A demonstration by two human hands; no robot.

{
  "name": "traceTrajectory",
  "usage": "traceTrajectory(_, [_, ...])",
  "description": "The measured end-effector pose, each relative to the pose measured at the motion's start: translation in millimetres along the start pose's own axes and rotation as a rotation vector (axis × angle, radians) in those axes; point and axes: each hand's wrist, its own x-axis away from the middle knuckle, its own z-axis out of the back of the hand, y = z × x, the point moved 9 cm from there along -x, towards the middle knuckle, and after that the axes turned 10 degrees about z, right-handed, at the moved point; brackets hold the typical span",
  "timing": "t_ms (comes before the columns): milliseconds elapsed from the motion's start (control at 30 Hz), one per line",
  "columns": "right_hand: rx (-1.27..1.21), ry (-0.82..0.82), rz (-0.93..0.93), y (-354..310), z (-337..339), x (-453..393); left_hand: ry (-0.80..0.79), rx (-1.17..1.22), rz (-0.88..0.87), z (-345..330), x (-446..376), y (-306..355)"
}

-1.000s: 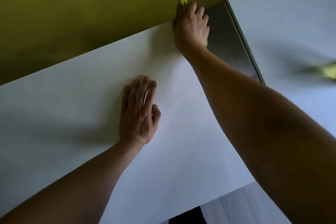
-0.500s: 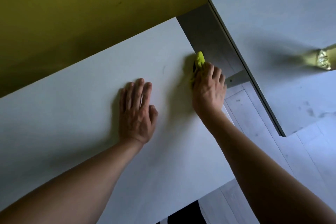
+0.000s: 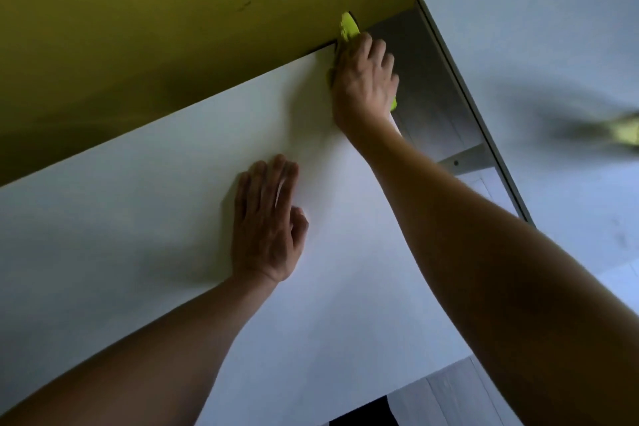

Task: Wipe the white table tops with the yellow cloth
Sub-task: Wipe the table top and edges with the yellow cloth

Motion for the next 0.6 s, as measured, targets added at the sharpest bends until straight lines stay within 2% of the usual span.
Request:
traceTrajectory(167, [0.008,-0.038,-0.044,55,14,106,-0.015,0.016,-0.006,2,-1,0])
traceTrajectory(333, [0.061,0.007,-0.123,109,28,208,-0.019,0.021,-0.018,0,1,1])
traceTrajectory(433, [0.063,0.024,-0.168,108,29,205,-0.001,0.025,-0.008,1,-1,-2])
traceTrajectory(600, [0.032,-0.014,-0.159,75,20,144,0.020,0.043,-0.009,2,-1,-1])
